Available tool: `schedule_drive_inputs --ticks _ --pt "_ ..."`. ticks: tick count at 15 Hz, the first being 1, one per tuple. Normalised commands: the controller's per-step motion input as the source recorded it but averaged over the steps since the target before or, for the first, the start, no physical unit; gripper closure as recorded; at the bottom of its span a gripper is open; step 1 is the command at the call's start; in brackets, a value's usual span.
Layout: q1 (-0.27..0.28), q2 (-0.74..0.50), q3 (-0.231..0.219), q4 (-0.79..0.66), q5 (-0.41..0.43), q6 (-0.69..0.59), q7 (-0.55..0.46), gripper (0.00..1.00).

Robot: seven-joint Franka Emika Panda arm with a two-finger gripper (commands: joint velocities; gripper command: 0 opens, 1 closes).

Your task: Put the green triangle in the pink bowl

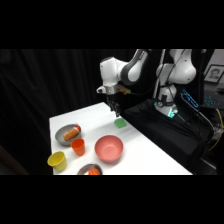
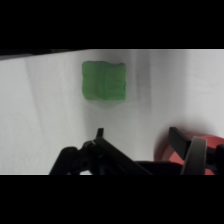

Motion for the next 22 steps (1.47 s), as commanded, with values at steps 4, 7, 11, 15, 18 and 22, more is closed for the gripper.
schedule_drive_inputs --ticks 4,7,11,15,18,22 --pt "-0.072 -0.28 -0.068 -0.36 0.003 0.28 -0.16 0.00" --pt "-0.057 -0.19 -0.059 -0.27 0.049 0.26 -0.18 0.00" --pt "-0.055 -0.04 -0.047 -0.16 0.100 0.30 -0.22 0.00" --pt "-0.062 0.12 -0.032 -0.07 0.150 0.34 -0.24 0.00" --pt "-0.072 0.21 0.004 -0.02 0.178 0.35 -0.24 0.00" --pt "-0.112 0.25 0.079 0.03 0.210 0.32 -0.24 0.00"
